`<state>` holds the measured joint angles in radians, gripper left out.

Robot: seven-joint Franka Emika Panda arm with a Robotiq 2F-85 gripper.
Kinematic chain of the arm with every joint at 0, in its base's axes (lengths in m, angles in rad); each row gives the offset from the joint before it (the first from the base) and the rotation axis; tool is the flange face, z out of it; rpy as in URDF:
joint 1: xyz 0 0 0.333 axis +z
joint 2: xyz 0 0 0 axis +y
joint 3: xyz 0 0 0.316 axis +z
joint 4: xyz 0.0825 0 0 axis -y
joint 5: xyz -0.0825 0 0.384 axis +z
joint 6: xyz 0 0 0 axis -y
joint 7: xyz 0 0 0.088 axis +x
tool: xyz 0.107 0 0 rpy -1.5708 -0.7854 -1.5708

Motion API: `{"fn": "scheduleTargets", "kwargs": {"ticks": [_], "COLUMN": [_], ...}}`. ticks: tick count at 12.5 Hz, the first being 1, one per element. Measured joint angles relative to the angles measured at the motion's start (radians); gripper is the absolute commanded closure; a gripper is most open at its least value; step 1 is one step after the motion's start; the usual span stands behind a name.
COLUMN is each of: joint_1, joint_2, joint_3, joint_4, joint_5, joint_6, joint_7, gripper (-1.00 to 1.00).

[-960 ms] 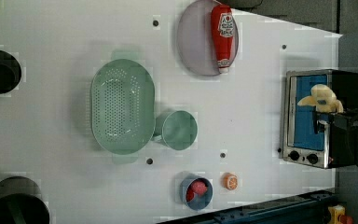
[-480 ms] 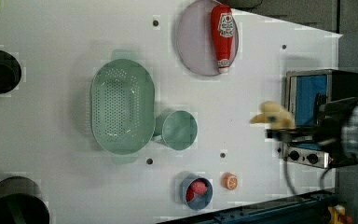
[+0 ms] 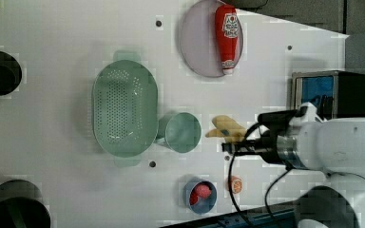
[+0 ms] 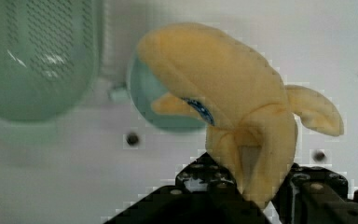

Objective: Pick Banana and place it in mug.

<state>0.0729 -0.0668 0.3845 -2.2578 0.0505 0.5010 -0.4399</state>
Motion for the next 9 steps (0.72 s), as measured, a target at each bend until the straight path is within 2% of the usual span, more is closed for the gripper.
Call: {"fn": "scheduleTargets", "kwargs": {"ticks": [5,7,8,9], "joint_1": [-0.026,-0.018,-0.021,-0.024], "joint_2": [0.150,0.198,0.222,0.237], "joint_3": [0.052,0.040,0.037,0.039], "joint_4": [-0.049,-0.094,-0.117,-0.141], "joint_5": [-0.011,0.012,0.002,-0.013], "joint_6": [0.312,0.353,0.370,0.370], "joint_7": [0.041,0.041,0.042,0.043], "gripper": [0.37,0.37,0.29,0.09]}}
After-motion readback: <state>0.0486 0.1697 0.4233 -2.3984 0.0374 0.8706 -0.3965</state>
